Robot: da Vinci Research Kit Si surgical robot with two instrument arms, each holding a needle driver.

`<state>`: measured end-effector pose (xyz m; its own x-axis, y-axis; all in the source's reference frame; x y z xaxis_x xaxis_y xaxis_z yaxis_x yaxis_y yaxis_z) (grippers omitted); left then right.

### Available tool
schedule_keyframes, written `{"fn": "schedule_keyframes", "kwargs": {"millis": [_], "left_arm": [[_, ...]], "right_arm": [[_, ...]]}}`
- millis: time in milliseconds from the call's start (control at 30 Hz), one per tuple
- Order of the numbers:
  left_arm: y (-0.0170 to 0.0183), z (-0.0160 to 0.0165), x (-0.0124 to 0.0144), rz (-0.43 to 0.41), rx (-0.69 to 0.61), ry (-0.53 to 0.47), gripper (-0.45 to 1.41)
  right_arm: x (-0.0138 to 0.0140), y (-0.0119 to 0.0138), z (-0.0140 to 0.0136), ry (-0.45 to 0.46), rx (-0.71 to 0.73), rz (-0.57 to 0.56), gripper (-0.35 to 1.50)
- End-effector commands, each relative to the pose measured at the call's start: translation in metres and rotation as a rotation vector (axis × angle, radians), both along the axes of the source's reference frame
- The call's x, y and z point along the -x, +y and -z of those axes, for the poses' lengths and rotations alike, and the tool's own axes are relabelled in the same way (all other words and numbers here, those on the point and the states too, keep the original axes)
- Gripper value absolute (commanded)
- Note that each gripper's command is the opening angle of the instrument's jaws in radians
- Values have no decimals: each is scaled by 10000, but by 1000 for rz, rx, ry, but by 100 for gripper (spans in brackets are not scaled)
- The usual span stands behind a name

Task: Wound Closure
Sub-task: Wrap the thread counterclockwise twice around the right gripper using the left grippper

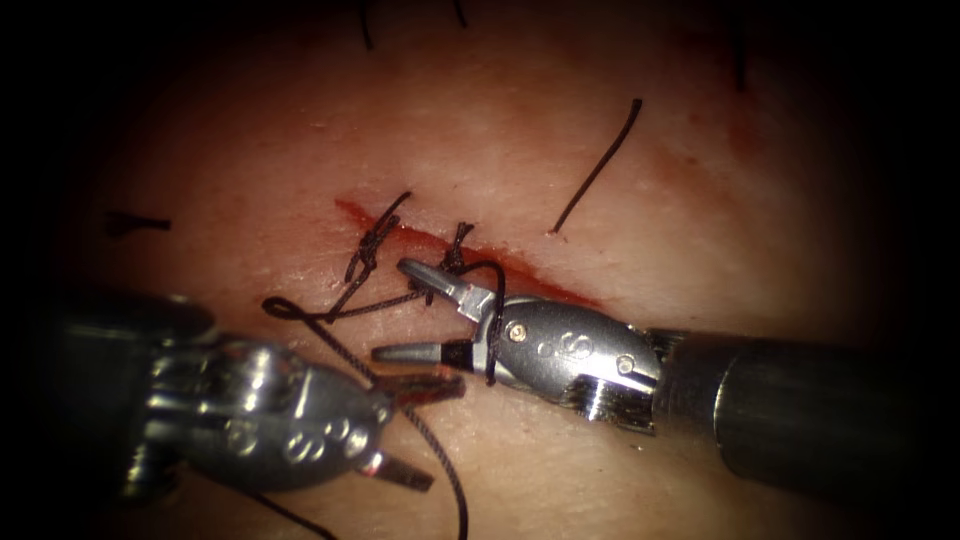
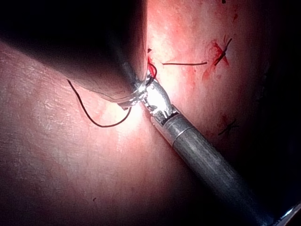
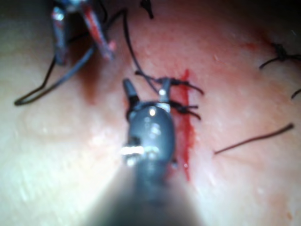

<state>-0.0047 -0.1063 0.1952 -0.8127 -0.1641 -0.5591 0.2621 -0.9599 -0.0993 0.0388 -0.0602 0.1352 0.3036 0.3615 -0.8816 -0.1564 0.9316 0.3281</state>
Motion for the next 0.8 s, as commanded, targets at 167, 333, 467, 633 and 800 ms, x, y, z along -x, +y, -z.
{"fn": "schedule_keyframes", "kwargs": {"millis": [167, 333, 467, 633, 800], "left_arm": [[-8, -11, 4, -34, 7, 20, 44], [-13, -23, 4, -79, 10, 56, 9], [-15, -31, 3, -99, 21, 65, -37], [-20, -39, 3, -141, -14, 25, -45], [-41, -44, 5, -121, -49, -46, -45]], "right_arm": [[-7, -3, -5, 3, -12, -2, 103], [-7, -3, -5, 3, -12, -2, 103], [-7, -2, -4, 3, -13, -2, 103], [-5, 1, -2, 9, -23, -18, 101], [-3, 10, 3, 24, -19, -60, 100]]}}
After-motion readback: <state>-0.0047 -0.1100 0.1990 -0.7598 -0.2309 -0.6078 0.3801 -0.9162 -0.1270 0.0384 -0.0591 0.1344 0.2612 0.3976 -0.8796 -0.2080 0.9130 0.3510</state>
